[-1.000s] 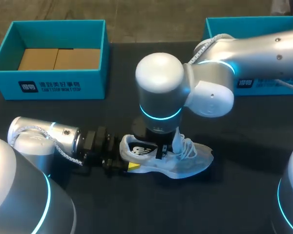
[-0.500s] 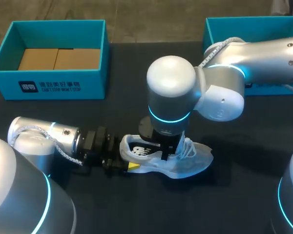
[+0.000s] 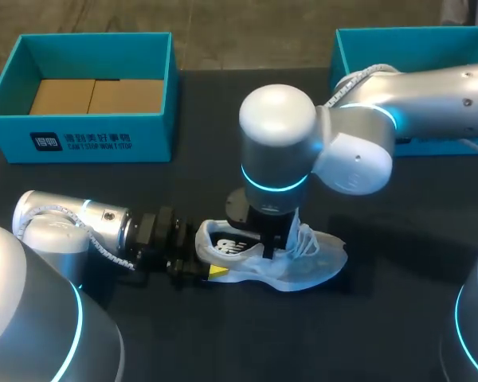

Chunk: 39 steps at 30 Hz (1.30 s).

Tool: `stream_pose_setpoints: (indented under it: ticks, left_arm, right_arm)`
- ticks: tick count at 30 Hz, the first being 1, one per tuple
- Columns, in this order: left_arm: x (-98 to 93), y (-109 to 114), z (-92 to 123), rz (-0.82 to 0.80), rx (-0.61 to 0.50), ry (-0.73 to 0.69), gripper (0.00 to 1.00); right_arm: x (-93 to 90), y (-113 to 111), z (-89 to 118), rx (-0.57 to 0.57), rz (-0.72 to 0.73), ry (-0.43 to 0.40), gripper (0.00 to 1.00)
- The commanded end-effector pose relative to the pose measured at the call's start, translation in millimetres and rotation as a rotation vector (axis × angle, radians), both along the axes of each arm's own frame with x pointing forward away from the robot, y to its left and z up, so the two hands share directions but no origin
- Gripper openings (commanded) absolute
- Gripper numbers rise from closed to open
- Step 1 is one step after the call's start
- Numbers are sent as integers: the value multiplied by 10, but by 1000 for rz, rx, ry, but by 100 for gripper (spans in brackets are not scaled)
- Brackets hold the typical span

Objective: Take the shoe out of the shoebox, open the shoe tongue, remove and reinsert the insole, then place the shoe into the shoebox

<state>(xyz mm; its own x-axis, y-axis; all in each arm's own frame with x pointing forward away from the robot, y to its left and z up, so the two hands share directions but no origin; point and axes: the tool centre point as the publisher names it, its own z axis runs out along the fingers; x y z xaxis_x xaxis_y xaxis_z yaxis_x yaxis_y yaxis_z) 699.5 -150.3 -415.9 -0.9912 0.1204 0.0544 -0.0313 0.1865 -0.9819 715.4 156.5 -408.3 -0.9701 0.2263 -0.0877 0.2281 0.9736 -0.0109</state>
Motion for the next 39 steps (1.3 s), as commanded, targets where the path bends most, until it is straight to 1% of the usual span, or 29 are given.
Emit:
stream_pose_setpoints:
  ticks: [1,4,9,12,18,20,21,22,23,26,30,39]
  left_arm:
    - [-16,-20,-27,0,2,0,0]
    - [-16,-20,-27,0,2,0,0]
    - [-16,-20,-27,0,2,0,0]
    - [-16,-20,-27,0,2,0,0]
    - [-16,-20,-27,0,2,0,0]
    - [-16,-20,-27,0,2,0,0]
    - [-16,-20,-27,0,2,0,0]
    - [-16,-20,-27,0,2,0,0]
    - [-16,-20,-27,0,2,0,0]
    - [-16,-20,-27,0,2,0,0]
    - [-16,-20,-27,0,2,0,0]
    - [-16,-20,-27,0,2,0,0]
  right_arm:
    - [29,108,-162,-16,0,46,35]
    - [-41,119,-223,-22,-10,100,34]
    - [-175,83,-280,-21,-23,132,33]
    - [-260,65,-321,-17,-33,169,33]
    - [-399,60,-344,-11,-42,190,27]
    - [-419,64,-345,-12,-45,195,24]
    - [-427,64,-346,-11,-46,197,21]
    - [-434,65,-351,-12,-49,201,15]
    - [-438,67,-357,-11,-49,204,1]
    - [-454,77,-369,2,-47,210,0]
    - [-490,60,-301,36,-49,195,0]
    - [-567,-51,19,116,-54,103,0]
